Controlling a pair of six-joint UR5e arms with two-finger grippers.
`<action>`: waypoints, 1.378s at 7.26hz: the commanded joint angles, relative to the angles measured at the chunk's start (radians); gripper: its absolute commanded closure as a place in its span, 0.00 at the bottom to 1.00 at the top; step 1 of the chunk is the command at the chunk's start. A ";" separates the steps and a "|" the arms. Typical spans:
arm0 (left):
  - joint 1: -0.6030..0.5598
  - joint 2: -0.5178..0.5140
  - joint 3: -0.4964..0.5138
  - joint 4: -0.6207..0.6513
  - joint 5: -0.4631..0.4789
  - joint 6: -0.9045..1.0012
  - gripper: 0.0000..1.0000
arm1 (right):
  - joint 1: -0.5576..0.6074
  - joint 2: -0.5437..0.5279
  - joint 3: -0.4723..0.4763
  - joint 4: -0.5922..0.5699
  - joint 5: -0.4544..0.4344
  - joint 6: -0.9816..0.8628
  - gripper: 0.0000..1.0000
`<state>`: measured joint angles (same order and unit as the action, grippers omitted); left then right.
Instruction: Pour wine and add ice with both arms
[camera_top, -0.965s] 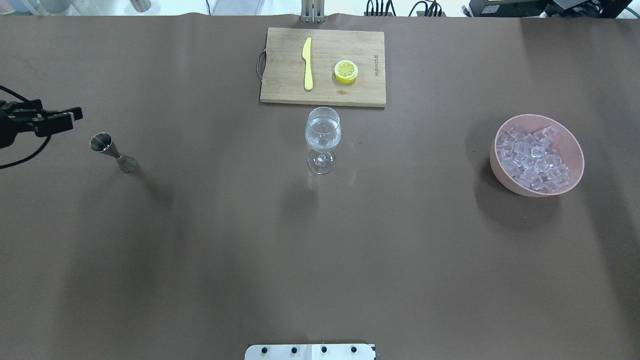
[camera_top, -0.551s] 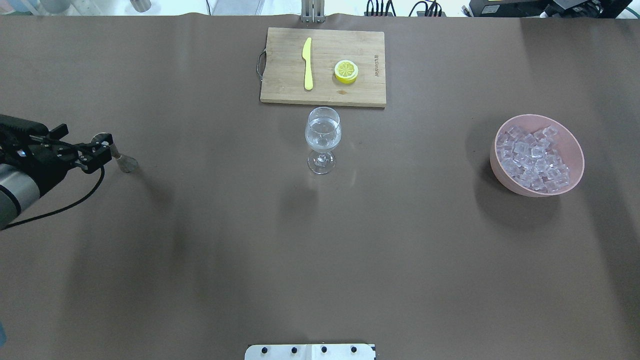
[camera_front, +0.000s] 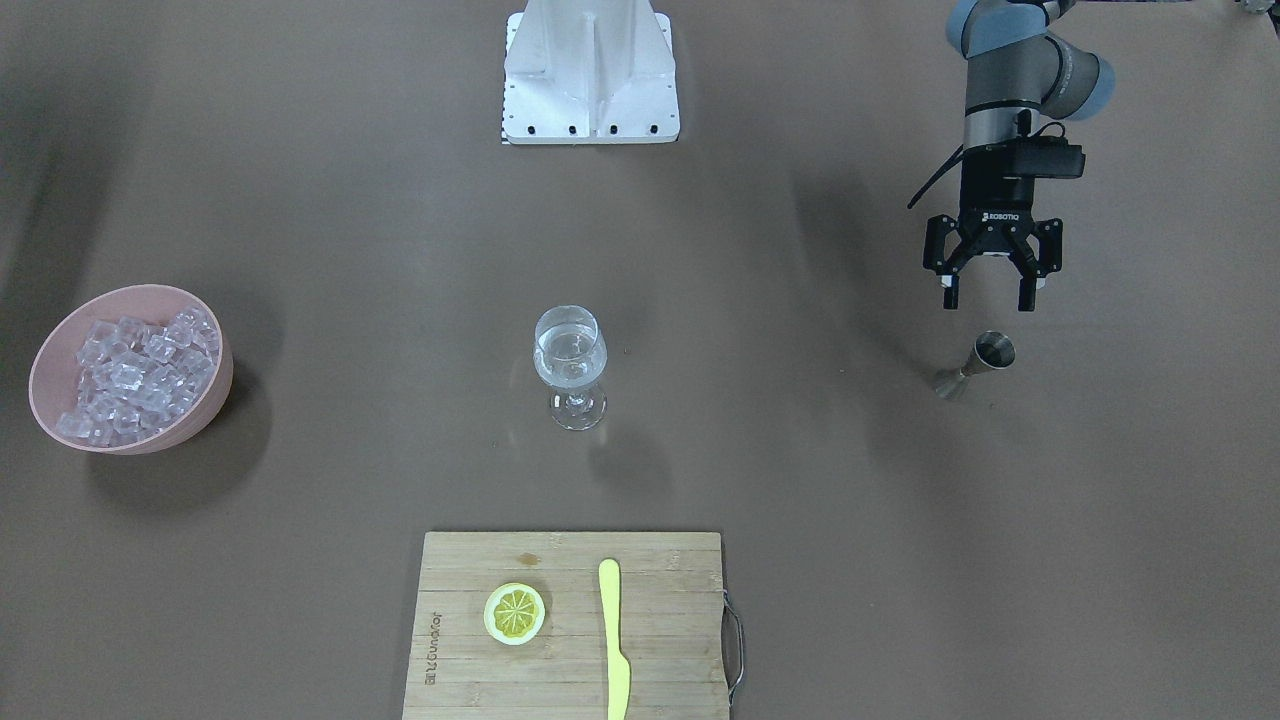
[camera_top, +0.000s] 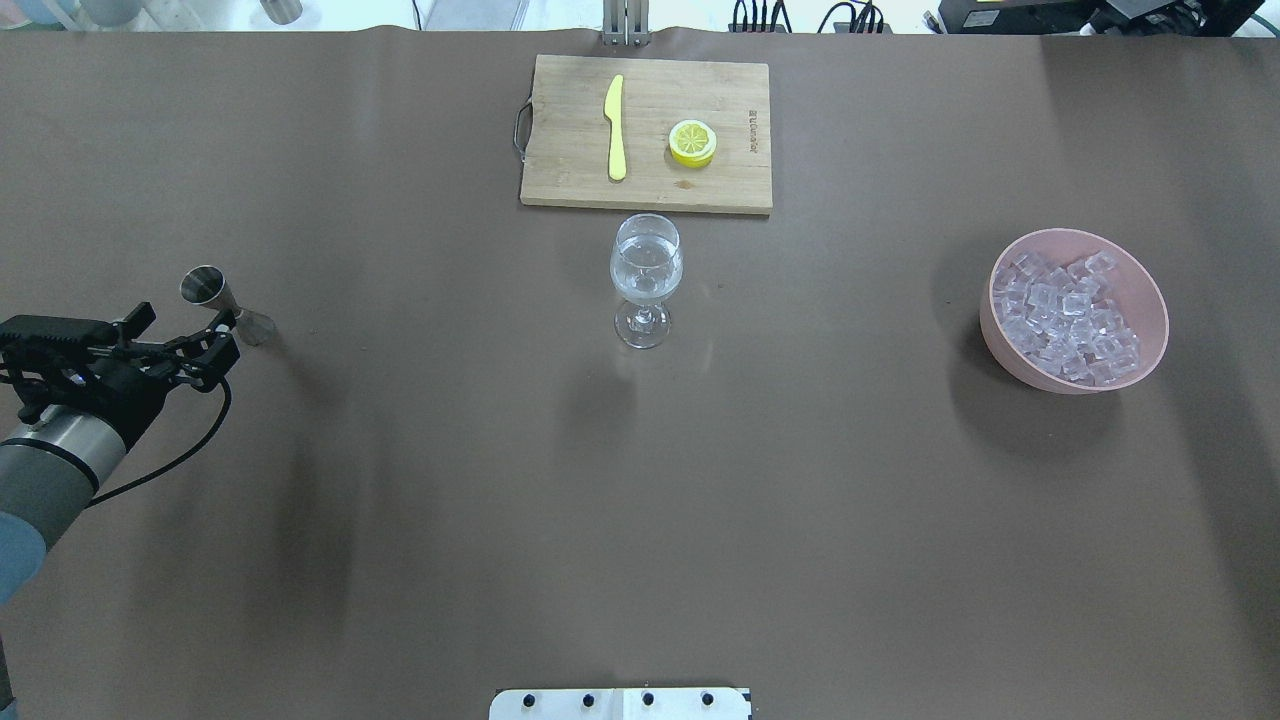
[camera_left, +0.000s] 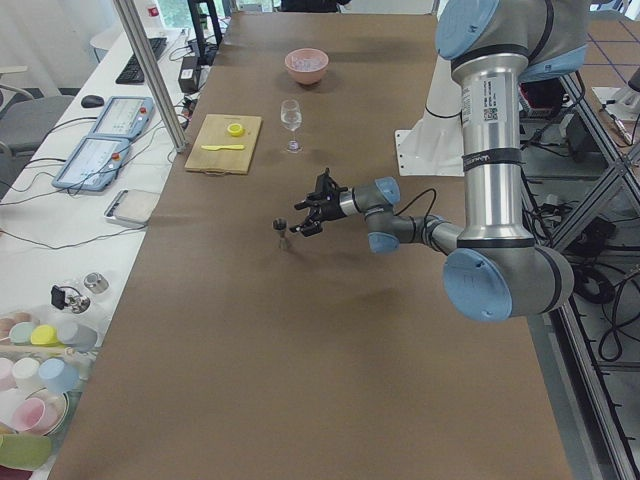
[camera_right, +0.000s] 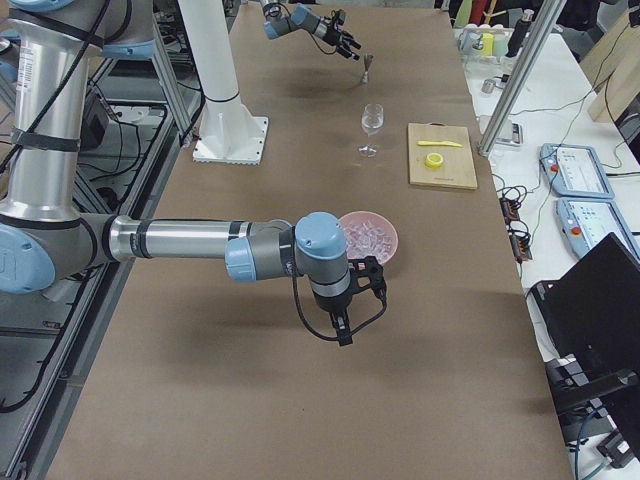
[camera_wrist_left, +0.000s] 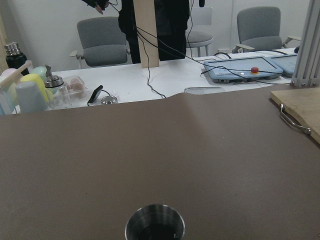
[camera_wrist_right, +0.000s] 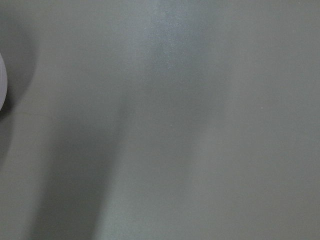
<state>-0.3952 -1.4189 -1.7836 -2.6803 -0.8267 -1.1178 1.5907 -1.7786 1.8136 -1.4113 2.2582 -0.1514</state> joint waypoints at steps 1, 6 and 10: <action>0.006 -0.046 0.091 -0.079 0.043 -0.040 0.11 | 0.000 0.002 -0.002 0.000 0.000 0.001 0.00; 0.006 -0.188 0.278 -0.098 0.081 -0.074 0.09 | 0.000 0.007 -0.007 0.000 -0.002 0.001 0.00; 0.006 -0.206 0.362 -0.196 0.070 -0.068 0.09 | 0.000 0.008 -0.007 0.000 -0.002 0.003 0.00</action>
<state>-0.3890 -1.6264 -1.4308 -2.8621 -0.7556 -1.1862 1.5907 -1.7703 1.8071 -1.4113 2.2565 -0.1489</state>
